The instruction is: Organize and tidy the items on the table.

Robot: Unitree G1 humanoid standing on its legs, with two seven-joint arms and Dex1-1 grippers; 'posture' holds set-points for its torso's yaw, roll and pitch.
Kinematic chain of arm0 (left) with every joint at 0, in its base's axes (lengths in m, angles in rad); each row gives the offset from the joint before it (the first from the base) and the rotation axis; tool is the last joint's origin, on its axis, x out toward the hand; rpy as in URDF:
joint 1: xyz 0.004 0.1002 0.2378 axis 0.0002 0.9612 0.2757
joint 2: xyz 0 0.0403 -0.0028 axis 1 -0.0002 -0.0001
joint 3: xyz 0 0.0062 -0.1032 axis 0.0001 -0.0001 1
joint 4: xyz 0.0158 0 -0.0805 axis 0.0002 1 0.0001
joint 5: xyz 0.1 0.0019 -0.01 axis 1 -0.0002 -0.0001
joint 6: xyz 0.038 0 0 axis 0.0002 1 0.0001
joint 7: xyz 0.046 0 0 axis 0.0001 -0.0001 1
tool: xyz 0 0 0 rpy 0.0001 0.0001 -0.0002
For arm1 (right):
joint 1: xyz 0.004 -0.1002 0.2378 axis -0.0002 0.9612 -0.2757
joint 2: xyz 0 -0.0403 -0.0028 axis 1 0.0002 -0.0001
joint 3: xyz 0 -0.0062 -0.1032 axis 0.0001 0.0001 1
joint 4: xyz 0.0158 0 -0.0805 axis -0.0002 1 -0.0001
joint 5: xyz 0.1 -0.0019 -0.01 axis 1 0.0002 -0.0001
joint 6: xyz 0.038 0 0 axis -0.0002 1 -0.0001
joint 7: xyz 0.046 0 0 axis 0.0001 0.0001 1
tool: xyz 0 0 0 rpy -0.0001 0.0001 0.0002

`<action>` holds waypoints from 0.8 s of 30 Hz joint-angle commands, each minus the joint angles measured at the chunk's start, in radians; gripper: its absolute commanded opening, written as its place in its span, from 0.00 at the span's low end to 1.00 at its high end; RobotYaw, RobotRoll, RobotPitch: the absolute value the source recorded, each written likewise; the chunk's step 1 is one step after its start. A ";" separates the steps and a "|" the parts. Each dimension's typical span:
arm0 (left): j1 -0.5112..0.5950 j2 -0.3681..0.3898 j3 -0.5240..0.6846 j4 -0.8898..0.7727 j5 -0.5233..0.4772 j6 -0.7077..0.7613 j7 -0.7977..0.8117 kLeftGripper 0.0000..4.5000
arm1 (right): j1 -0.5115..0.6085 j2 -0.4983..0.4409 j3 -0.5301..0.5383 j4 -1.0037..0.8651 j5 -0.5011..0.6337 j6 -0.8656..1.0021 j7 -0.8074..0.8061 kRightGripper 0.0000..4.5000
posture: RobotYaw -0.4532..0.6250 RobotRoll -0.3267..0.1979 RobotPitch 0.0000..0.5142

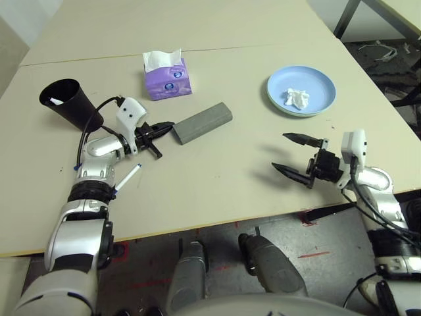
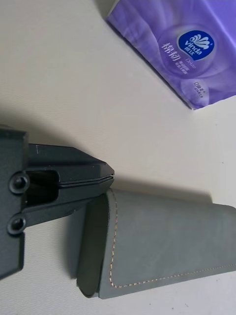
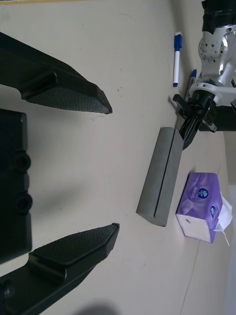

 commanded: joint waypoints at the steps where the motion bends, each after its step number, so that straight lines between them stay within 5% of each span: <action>1: 0.033 0.034 -0.001 -0.031 -0.008 0.033 -0.026 0.00 | -0.002 -0.009 0.011 0.008 0.004 0.006 0.014 1.00 | 0.20 0.62 0.44; 10: 0.012 0.114 0.162 -0.214 -0.222 0.292 -0.033 0.00 | -0.029 -0.001 0.020 0.054 0.000 -0.013 0.043 1.00 | 0.23 0.62 0.43; 18: 0.327 0.276 0.137 -0.630 -0.257 0.443 -0.173 0.00 | -0.063 -0.002 0.057 0.019 0.006 0.001 0.085 1.00 | 0.25 0.62 0.42; 24: 0.547 0.493 0.160 -0.801 -0.212 0.622 -0.189 0.42 | -0.108 -0.014 0.116 -0.036 0.015 0.020 0.165 1.00 | 0.28 0.62 0.43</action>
